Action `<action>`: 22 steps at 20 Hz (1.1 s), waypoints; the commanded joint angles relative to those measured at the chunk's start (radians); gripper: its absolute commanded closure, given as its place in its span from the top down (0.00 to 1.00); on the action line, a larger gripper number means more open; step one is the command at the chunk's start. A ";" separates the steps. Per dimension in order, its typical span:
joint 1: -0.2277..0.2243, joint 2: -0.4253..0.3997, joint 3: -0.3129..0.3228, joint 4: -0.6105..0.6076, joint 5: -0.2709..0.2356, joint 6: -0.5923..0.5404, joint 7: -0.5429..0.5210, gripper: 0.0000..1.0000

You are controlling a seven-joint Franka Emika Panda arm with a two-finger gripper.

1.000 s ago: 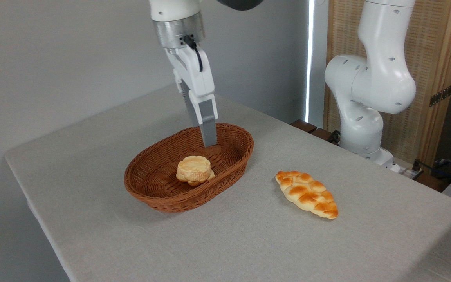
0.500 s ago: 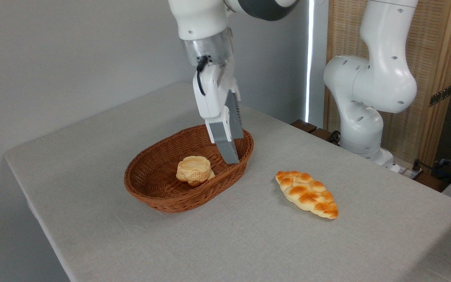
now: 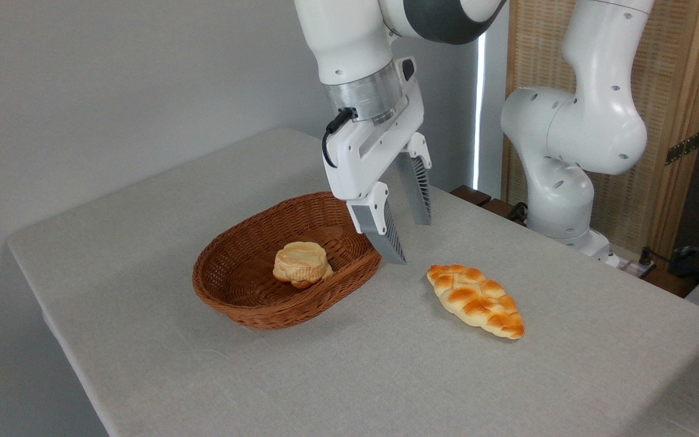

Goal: Put bread into the basket
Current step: 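Move the gripper from the basket toward the braided bread roll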

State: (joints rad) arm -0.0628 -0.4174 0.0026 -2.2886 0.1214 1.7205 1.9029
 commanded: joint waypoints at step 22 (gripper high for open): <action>-0.170 -0.098 0.162 -0.250 0.195 0.076 0.228 1.00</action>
State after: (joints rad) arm -0.2153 -0.4877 0.1452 -2.5053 0.2912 1.7803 2.1416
